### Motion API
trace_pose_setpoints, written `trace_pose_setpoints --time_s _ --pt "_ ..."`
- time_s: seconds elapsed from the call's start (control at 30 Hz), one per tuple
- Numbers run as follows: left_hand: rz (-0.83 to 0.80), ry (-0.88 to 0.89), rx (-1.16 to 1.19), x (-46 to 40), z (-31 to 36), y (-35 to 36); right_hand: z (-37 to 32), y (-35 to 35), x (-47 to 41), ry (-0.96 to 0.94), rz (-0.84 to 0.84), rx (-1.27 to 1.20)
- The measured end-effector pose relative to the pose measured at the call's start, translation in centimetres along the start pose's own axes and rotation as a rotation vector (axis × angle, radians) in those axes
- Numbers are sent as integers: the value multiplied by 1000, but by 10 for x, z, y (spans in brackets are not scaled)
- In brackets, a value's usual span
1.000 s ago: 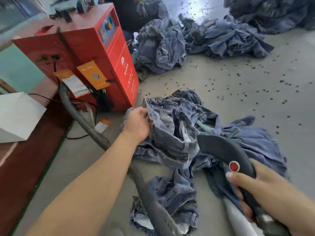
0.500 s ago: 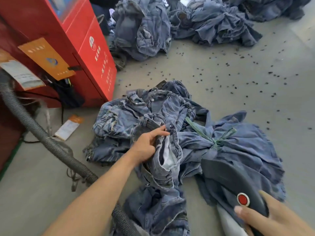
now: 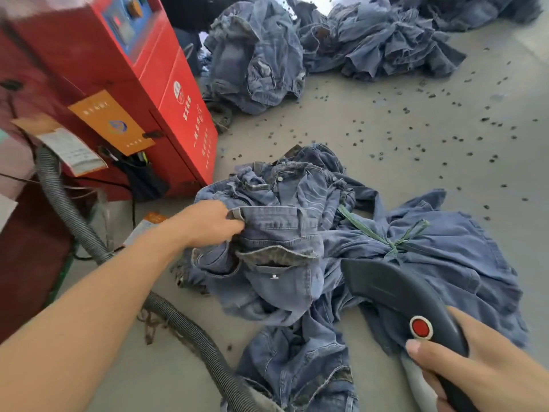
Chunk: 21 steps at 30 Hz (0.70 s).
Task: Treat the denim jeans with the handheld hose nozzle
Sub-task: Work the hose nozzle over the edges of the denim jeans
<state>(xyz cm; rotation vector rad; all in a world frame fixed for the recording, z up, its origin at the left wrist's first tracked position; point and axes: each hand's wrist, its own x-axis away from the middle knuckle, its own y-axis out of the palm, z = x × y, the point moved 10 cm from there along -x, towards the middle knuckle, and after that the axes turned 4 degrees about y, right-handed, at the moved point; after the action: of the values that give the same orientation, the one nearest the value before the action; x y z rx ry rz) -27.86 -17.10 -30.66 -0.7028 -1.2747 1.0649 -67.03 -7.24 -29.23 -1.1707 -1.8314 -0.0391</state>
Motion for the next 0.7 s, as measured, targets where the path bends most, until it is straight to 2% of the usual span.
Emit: trace_pose_setpoints --time_s 0.1,0.17,0.23,0.33,0.43,0.53,0.6,0.7 --pt "-225 -37 224 26 1 -8 -16 6 11 -56 -12 -29" --pt "-236 22 368 48 15 -19 -26 9 19 -92 -18 -37" --pt "-208 92 608 68 33 -25 -33 16 25 -110 -52 -78" --pt "-161 -11 1093 94 34 -13 -43 22 32 -161 -72 -68" --pt "-164 -111 1415 117 32 15 -53 31 35 -200 -94 -72" --pt "-205 -105 1662 137 46 36 -67 56 45 -225 -224 -63" --pt "-229 -81 1799 150 55 44 -77 74 45 -208 -327 -162" --pt "-269 -35 1903 166 57 45 -81 63 30 -186 -235 -318"
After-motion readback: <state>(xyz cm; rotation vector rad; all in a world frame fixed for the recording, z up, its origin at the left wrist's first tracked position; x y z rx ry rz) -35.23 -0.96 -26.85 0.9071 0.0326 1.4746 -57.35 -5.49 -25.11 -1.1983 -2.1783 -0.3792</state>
